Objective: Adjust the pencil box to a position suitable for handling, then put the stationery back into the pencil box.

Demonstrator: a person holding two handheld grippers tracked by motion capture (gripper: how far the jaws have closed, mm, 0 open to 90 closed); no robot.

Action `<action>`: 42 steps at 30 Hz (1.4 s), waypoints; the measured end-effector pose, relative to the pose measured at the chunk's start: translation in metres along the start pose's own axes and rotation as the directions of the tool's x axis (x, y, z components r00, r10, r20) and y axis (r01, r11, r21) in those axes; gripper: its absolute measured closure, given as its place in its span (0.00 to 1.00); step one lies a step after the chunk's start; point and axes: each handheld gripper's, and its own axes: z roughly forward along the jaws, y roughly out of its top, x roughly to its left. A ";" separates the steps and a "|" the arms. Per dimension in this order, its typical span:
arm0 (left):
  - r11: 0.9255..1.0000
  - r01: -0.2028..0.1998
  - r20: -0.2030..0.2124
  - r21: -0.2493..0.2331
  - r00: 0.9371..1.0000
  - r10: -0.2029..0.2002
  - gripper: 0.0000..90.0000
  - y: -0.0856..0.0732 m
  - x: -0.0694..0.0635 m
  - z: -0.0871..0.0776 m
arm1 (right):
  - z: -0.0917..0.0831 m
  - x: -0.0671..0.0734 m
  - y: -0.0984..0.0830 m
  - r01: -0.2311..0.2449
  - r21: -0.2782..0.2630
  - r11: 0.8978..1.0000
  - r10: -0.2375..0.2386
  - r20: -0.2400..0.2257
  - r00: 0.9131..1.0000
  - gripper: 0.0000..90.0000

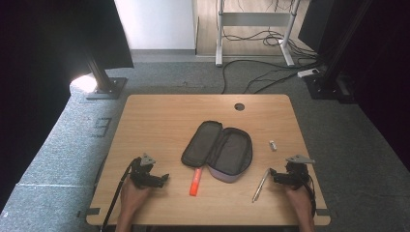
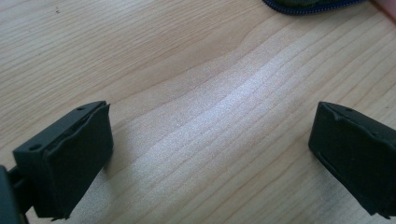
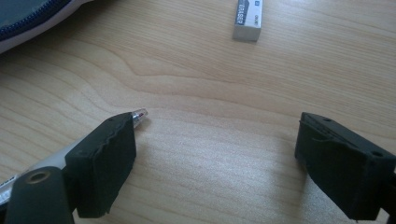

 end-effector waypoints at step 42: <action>1.000 0.004 -0.006 0.001 1.000 -0.004 0.00 0.001 0.000 0.001 | -0.010 -0.010 0.031 -0.012 -0.057 0.998 0.008 -0.072 0.997 0.21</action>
